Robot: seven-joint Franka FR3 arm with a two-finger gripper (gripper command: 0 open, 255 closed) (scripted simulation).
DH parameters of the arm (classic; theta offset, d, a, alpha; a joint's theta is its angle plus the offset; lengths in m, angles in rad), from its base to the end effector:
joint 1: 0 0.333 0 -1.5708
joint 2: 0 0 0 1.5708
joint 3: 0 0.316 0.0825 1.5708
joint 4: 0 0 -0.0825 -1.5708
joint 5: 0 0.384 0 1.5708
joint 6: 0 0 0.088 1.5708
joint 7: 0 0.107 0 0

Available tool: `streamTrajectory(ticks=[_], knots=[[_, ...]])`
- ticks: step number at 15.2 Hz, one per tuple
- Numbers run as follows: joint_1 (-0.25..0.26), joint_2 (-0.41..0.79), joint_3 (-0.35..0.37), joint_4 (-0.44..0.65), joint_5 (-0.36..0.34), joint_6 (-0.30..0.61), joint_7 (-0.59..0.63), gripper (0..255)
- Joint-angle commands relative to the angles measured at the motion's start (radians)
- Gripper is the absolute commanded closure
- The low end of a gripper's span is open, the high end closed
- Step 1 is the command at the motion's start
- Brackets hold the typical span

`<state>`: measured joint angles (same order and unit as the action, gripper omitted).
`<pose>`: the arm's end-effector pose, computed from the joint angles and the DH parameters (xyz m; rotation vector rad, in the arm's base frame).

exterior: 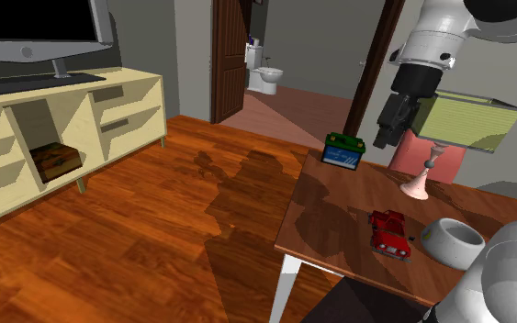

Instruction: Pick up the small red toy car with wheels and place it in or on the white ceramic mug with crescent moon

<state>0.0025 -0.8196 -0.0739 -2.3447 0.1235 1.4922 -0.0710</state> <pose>0.2896 -0.0143 0.5999 -2.9621 -0.0467 0.0348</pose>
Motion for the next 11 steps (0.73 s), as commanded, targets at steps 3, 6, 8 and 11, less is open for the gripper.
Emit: streamTrajectory(ticks=[3,6,8,11], knots=[[-0.01,-0.036,-0.022,-0.068,-0.034,0.031,-0.043,0],[-0.029,-0.084,-0.061,-0.162,-0.089,0.08,-0.107,0],[-0.044,-0.111,-0.089,-0.221,-0.129,0.115,-0.151,0],[-0.071,-0.143,-0.138,-0.302,-0.193,0.17,-0.217,0]])
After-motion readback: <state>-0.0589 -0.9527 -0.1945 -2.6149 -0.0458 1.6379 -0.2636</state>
